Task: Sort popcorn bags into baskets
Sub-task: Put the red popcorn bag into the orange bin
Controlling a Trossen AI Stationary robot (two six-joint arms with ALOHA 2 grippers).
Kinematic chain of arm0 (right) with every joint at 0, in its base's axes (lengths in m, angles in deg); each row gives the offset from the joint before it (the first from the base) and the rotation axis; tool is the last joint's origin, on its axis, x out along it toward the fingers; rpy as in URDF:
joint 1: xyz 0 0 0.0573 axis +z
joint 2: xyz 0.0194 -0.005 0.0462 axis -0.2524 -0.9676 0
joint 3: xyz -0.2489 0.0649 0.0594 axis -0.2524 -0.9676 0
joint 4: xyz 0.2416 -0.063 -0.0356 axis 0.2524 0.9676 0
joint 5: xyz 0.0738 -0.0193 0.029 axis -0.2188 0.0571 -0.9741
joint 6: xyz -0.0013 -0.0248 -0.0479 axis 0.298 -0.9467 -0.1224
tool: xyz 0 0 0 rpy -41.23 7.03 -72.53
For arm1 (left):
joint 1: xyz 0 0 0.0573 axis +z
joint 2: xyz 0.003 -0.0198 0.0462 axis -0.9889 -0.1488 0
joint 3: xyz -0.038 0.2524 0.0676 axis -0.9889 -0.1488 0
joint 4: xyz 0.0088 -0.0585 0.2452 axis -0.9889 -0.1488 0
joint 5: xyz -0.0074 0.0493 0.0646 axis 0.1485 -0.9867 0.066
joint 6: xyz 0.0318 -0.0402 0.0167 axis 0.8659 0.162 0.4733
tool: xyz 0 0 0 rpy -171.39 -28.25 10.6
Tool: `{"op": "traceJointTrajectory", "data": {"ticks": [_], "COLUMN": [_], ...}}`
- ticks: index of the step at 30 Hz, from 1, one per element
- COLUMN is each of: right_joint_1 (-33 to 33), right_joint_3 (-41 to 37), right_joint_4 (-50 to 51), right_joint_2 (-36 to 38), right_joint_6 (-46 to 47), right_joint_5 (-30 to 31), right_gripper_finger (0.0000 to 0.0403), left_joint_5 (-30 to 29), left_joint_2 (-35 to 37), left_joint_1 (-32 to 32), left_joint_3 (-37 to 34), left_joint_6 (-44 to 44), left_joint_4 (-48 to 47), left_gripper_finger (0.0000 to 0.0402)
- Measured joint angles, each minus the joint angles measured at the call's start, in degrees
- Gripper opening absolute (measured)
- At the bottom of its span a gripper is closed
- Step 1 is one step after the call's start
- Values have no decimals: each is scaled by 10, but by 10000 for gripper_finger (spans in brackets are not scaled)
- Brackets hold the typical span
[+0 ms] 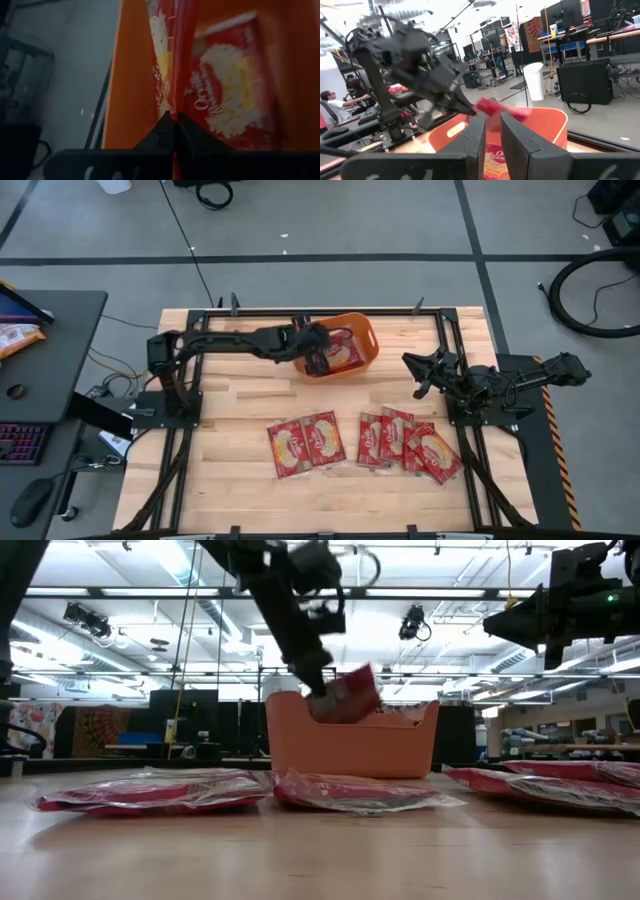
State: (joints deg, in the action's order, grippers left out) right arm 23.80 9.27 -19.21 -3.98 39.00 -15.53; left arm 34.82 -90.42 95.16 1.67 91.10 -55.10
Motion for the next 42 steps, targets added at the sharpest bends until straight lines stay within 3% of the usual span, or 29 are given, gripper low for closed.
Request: {"op": "traceJointTrajectory", "data": {"ticks": [6,14,18,24,29,36,42], "right_joint_1": [0,0,0,0,0,0,0], "right_joint_3": [0,0,0,0,0,0,0], "right_joint_4": [3,2,2,2,2,2,2], "right_joint_2": [0,0,0,0,0,0,0], "right_joint_6": [0,0,0,0,0,0,0], "right_joint_5": [-8,-9,-9,-9,-10,-10,-10], "right_gripper_finger": [61,61,61,61,61,61,61], "left_joint_5": [1,56,91,114,153,174,173], "left_joint_2": [-38,-42,-34,-35,-65,-77,-69], "left_joint_1": [18,10,-11,-66,-110,-174,-240], "left_joint_3": [3,3,4,4,4,4,3], "left_joint_6": [-10,-24,48,197,230,239,220], "left_joint_4": [2,17,43,83,108,18,-71], "left_gripper_finger": [14,95,121,125,132,143,129]}}
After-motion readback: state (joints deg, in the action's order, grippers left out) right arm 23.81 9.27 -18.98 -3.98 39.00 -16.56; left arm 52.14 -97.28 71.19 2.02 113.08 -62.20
